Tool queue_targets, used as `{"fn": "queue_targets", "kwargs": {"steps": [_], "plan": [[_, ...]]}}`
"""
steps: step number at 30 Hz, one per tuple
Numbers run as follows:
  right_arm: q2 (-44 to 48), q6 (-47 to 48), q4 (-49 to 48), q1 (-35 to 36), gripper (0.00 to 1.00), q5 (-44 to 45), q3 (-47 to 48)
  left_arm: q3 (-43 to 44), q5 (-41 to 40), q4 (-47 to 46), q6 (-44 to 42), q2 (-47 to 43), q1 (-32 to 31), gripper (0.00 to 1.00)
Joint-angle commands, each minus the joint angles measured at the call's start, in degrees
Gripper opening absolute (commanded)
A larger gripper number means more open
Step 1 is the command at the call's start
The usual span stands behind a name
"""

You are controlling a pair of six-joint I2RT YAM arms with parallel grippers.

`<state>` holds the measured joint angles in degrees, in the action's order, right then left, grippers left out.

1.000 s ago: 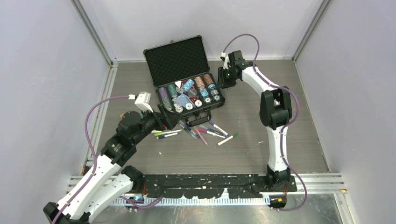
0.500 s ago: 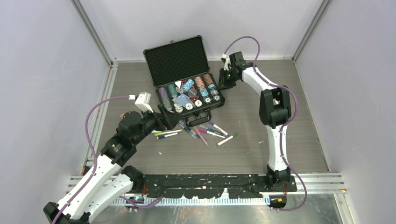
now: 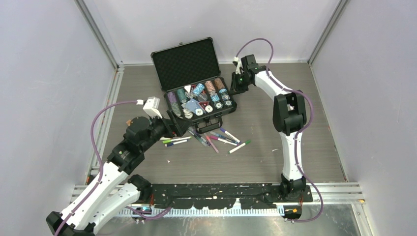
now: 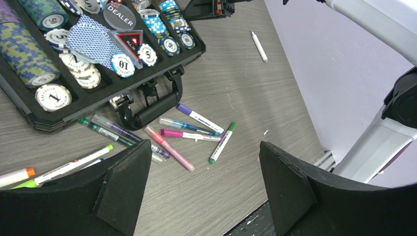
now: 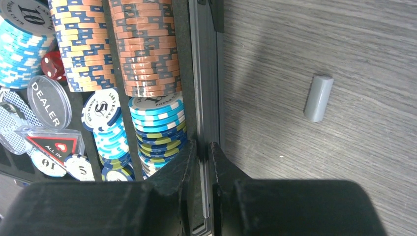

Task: Open the pen caps
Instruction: Adjust the pen cap at the center of the board.

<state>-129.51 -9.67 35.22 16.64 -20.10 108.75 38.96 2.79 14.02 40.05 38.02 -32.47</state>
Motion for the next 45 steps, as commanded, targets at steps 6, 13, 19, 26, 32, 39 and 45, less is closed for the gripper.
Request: {"fn": "queue_targets", "kwargs": {"steps": [6, 13, 19, 26, 32, 39, 45], "plan": [[-1.71, -4.68, -0.71, 7.52, 0.17, -6.22, 0.33, -0.26, -0.22, -1.18, -0.14, -0.7, 0.34, 0.82], [-0.6, -5.33, -1.2, 9.97, 0.17, -7.0, -1.01, -1.02, -0.26, -1.4, 0.35, -1.1, 0.35, 0.82], [0.02, -5.34, -1.26, 11.66, 0.17, -6.05, -1.12, -1.15, -0.07, -1.39, 0.51, -1.1, 0.3, 0.82], [4.44, 1.31, 1.21, 9.85, 0.3, 7.98, -2.08, -2.0, -0.06, -0.83, 0.97, -1.73, 0.34, 0.82], [10.65, 8.01, 3.06, 4.01, 0.45, 14.25, -2.3, -2.7, 0.64, -1.42, 1.87, -1.57, 0.37, 0.82], [23.3, 15.01, 6.47, 1.06, 0.47, 5.84, -8.86, -4.59, 1.71, -2.44, 5.72, 0.81, 0.36, 0.82], [40.06, 19.42, 6.74, -0.25, 0.47, -13.28, -25.11, -4.39, -3.85, 5.28, 12.35, 6.31, 0.35, 0.67]]}}
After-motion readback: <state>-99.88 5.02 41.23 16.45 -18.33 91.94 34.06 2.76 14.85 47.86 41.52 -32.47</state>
